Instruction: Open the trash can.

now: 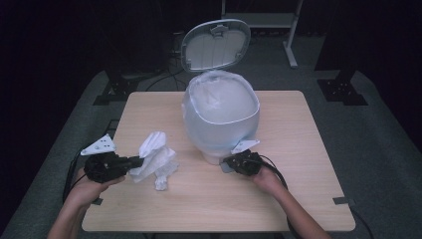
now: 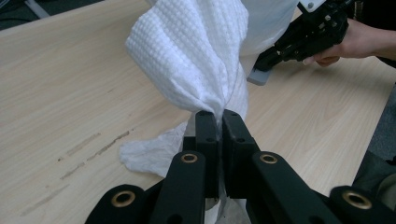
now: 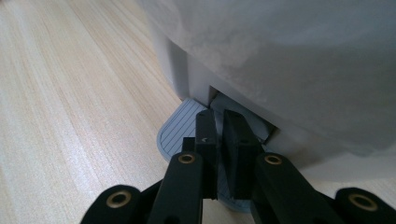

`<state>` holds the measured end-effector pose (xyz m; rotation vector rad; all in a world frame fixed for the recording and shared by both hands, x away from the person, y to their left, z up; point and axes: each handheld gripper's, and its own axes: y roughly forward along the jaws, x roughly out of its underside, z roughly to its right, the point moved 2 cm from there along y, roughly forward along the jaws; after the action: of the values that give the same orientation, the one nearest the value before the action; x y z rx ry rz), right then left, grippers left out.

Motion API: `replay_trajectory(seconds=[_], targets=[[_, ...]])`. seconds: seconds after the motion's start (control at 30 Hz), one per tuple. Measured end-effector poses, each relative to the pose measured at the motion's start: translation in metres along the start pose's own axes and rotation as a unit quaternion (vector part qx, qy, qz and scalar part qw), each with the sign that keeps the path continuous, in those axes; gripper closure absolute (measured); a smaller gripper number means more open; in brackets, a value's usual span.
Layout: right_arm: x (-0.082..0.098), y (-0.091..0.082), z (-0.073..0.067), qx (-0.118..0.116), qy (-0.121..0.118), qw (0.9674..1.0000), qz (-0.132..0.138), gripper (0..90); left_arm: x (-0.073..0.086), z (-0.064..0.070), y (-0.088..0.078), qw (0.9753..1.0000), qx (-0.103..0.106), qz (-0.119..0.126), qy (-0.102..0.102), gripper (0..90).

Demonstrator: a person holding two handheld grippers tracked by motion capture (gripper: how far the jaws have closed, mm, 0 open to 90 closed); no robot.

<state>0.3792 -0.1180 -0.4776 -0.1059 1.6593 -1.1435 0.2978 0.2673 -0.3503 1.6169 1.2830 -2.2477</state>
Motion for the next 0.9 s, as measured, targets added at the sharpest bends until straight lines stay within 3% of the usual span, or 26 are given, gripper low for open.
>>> replay_trajectory(seconds=[0.9], targets=[[0.0,0.0,0.0,-0.002,0.001,1.0,0.001,84.3,-0.048,0.007,-0.016,0.9996,0.018,0.001,0.023,86.9]])
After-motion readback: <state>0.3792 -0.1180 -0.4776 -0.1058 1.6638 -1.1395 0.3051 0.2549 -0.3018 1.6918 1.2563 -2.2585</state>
